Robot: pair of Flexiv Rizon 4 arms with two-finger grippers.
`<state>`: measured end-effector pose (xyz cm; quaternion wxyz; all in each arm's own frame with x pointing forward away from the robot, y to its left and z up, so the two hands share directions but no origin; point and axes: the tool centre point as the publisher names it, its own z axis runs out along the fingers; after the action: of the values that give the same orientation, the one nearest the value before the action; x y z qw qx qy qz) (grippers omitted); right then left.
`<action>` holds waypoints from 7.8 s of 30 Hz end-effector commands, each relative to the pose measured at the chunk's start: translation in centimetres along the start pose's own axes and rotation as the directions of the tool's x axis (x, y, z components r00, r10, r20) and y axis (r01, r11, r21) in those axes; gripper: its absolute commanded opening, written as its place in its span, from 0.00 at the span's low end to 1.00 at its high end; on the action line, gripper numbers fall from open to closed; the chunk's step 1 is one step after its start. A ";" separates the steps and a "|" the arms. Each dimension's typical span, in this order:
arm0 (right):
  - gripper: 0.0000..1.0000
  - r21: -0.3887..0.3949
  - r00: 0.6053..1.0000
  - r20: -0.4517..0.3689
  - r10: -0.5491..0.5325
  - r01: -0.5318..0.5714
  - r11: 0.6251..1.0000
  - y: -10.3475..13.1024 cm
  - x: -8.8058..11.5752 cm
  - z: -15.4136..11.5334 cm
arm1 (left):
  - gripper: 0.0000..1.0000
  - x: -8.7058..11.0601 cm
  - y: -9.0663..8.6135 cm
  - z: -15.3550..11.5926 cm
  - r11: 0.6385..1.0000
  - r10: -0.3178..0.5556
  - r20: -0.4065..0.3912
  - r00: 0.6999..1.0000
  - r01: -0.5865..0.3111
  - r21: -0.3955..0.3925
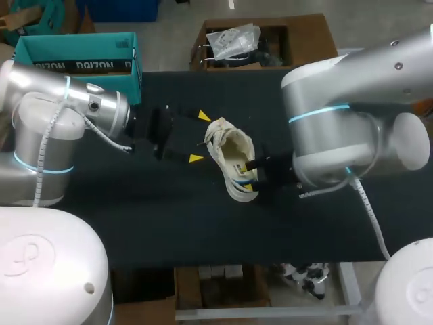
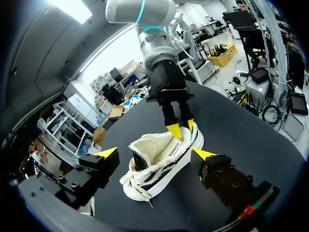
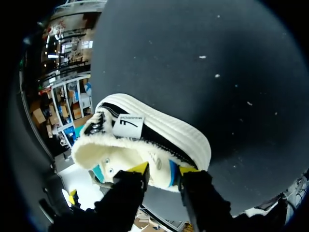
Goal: Open the shoe tongue, take the insole out of the shoe, put the insole back into the shoe, and pack the shoe into the shoebox
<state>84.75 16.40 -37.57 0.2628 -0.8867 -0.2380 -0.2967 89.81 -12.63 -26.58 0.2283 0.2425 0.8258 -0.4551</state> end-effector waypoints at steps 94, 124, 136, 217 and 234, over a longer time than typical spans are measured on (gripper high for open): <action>1.00 0.566 0.666 0.046 -0.744 0.597 0.569 3.2 1.8 -12.3 | 1.00 -0.5 2.3 -1.3 0.300 -0.702 0.289 0.651 0.638 -0.709; 1.00 0.596 -0.188 -0.202 -0.961 0.756 -0.272 9.8 -0.2 -17.9 | 1.00 4.3 3.6 5.8 -0.663 -0.575 0.797 -0.185 0.675 -0.322; 1.00 0.590 -0.318 -0.257 -0.913 0.697 -0.408 11.6 -1.8 -18.5 | 0.47 4.9 3.6 7.9 -0.656 -0.435 0.835 -0.338 0.754 -0.037; 1.00 0.459 -0.894 -0.372 -0.249 0.056 -0.887 11.6 0.0 -23.5 | 0.00 -24.3 9.5 -24.7 0.641 -0.085 0.200 0.976 0.207 -0.739; 1.00 0.674 -0.709 -0.357 -0.608 0.255 -0.693 9.8 4.6 -20.3 | 0.00 -25.9 22.1 -34.6 0.628 -0.162 0.260 0.952 0.303 -0.717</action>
<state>83.85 -3.03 -24.07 -0.0998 -0.0189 -0.9948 -0.0049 116.13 21.29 -7.98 0.3230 -0.0339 0.9422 -0.0824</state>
